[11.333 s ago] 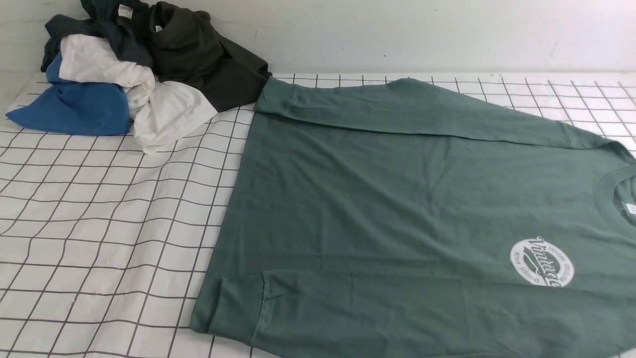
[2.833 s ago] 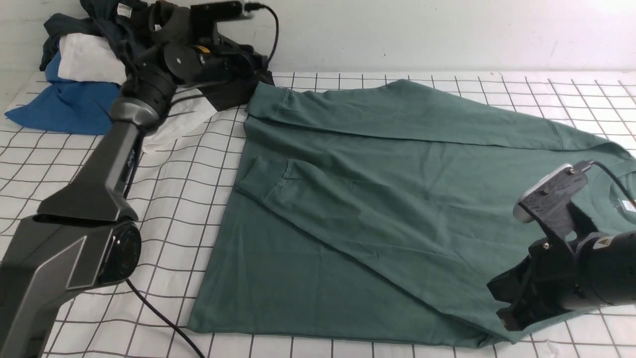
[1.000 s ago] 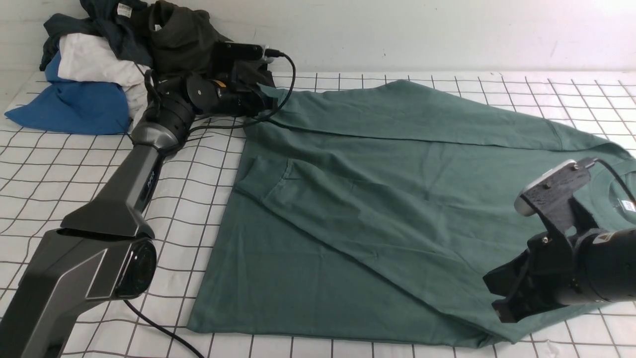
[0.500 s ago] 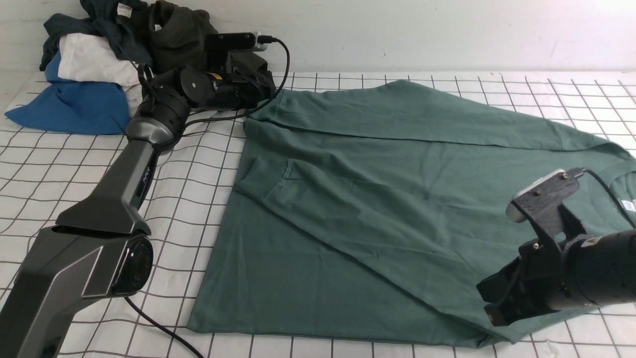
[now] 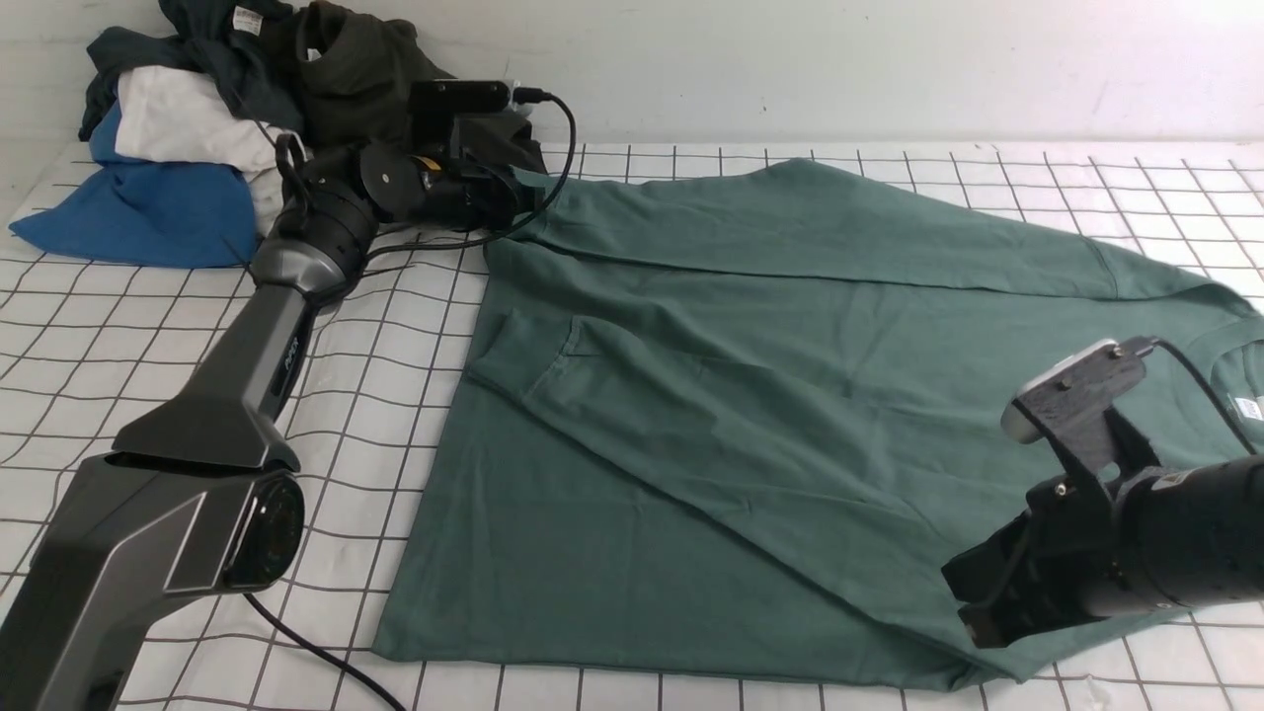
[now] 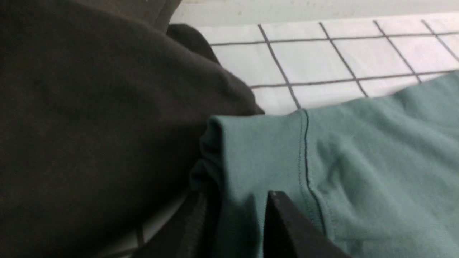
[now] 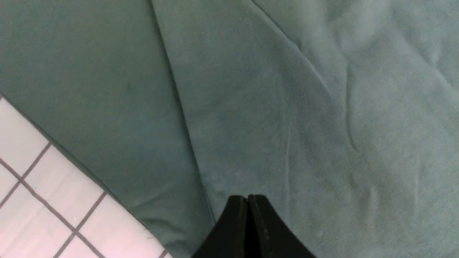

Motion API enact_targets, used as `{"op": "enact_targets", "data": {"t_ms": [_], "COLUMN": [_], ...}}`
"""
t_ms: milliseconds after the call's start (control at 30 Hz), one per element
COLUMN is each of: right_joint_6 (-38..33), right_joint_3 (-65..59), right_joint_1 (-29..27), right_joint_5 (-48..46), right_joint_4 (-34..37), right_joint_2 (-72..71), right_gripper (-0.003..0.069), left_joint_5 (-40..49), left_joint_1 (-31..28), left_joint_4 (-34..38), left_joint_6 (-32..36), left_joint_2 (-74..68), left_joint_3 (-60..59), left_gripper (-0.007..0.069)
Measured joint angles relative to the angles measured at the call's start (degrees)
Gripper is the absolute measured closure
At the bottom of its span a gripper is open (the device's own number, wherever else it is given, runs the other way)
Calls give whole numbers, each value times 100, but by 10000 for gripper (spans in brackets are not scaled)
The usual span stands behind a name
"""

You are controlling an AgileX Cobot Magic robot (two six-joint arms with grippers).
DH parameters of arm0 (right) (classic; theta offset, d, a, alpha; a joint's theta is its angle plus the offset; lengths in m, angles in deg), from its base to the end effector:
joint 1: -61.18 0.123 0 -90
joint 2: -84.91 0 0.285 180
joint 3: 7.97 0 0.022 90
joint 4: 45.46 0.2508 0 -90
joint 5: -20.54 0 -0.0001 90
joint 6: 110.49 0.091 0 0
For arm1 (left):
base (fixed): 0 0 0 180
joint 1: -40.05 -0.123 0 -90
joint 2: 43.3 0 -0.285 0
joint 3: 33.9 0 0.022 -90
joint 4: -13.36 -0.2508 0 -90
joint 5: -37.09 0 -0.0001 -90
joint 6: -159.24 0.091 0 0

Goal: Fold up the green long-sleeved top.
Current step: Use the left arm to clamp the cuff farthest from it

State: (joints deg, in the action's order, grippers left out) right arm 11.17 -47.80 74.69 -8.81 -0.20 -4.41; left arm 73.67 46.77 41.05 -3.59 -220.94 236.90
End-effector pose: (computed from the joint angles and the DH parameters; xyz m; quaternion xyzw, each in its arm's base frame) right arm 0.2339 0.0888 0.1864 -0.2925 0.9103 0.1643 0.2424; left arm 0.6024 -0.0964 0.1265 0.0775 0.8575 -0.1738 0.4780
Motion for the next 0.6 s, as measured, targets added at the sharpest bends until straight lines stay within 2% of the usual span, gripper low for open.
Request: {"op": "enact_targets", "data": {"t_ms": [133,600], "right_joint_6": [-15,-15], "right_joint_3": [0,0], "right_joint_1": [0,0], "right_joint_5": [-20,-62], "right_joint_4": [20,20], "right_joint_2": [0,0], "right_gripper": [669,669], "left_joint_5": [83,678], "left_joint_1": [0,27], "left_joint_4": [-52,-63], "left_joint_6": [0,2], "left_joint_2": [14,835], "left_joint_3": [0,12], "left_gripper": [594,609]}}
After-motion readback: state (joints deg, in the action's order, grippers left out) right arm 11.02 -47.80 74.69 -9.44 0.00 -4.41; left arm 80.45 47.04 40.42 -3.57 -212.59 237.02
